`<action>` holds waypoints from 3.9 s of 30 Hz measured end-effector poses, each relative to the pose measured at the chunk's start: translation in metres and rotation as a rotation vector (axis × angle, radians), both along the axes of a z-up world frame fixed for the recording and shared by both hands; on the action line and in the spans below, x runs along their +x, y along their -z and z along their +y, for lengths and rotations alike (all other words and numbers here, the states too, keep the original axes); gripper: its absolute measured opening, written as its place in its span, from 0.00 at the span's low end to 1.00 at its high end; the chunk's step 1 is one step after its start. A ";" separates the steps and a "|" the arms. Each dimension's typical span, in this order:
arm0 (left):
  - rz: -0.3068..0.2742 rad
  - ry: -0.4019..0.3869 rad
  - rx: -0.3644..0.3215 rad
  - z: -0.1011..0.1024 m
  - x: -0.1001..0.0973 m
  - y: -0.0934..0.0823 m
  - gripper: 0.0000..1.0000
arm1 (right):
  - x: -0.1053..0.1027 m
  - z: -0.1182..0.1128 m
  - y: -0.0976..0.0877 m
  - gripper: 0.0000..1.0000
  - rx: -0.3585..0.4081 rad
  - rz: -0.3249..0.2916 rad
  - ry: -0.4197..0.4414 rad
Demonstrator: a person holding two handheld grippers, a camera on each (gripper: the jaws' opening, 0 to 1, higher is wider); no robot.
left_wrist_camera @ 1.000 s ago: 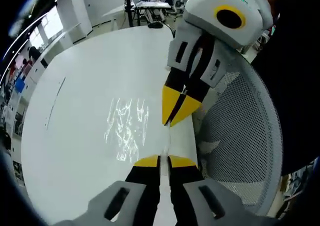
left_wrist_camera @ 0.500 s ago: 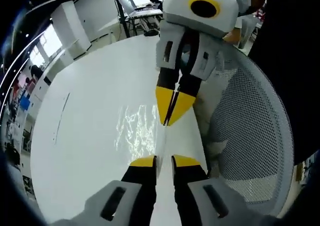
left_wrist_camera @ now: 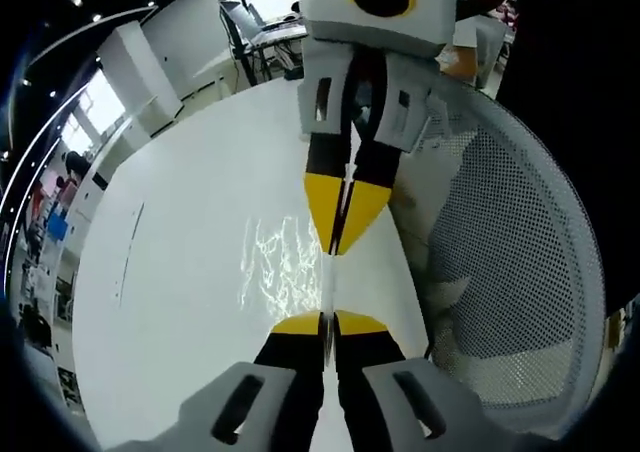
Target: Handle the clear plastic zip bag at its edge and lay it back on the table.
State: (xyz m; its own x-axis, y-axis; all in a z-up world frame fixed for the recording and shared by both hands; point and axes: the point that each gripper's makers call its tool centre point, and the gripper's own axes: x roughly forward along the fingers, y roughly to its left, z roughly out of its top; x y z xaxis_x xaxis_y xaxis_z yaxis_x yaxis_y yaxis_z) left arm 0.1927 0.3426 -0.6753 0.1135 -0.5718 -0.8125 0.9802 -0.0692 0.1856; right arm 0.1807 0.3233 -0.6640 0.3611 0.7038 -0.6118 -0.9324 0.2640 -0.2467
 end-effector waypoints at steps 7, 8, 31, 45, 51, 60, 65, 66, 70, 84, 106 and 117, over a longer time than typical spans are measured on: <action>-0.008 0.032 0.020 -0.002 -0.001 0.001 0.00 | -0.001 -0.001 0.001 0.00 -0.008 0.005 -0.003; -0.010 0.031 0.021 -0.002 0.000 0.001 0.00 | -0.001 -0.001 0.001 0.00 -0.009 0.002 -0.004; 0.012 0.017 0.039 -0.007 -0.004 0.001 0.00 | -0.002 0.006 0.001 0.06 -0.007 0.007 -0.030; 0.012 0.035 0.048 -0.013 -0.009 -0.001 0.00 | -0.002 0.009 -0.002 0.03 -0.022 -0.017 -0.064; 0.008 0.046 0.052 -0.014 -0.011 -0.001 0.00 | -0.004 0.011 -0.002 0.03 -0.024 -0.019 -0.075; 0.007 0.052 0.039 -0.020 -0.014 -0.003 0.00 | -0.005 0.012 -0.001 0.01 -0.031 -0.023 -0.076; 0.004 0.054 0.036 -0.022 -0.014 -0.004 0.00 | -0.006 0.010 -0.001 0.00 -0.031 -0.021 -0.075; 0.004 0.055 0.035 -0.022 -0.014 -0.004 0.00 | -0.006 0.010 -0.001 0.00 -0.032 -0.024 -0.076; 0.002 0.061 0.034 -0.023 -0.015 -0.004 0.00 | -0.007 0.009 -0.001 0.00 -0.030 -0.018 -0.074; -0.001 0.046 0.041 -0.023 -0.013 -0.003 0.00 | -0.005 0.008 0.000 0.00 -0.031 -0.019 -0.077; 0.004 0.036 0.040 -0.019 -0.010 -0.003 0.00 | -0.002 0.006 0.000 0.00 -0.025 -0.010 -0.070; 0.007 0.034 0.042 -0.018 -0.011 -0.003 0.00 | -0.004 0.003 0.000 0.00 -0.023 -0.007 -0.065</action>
State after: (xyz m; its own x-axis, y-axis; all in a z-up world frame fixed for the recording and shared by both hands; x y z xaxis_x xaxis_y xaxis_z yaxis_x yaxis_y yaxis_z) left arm 0.1813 0.3250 -0.6727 0.0890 -0.5409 -0.8364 0.9783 -0.1101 0.1753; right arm 0.1768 0.3265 -0.6636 0.3195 0.7115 -0.6258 -0.9456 0.1970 -0.2588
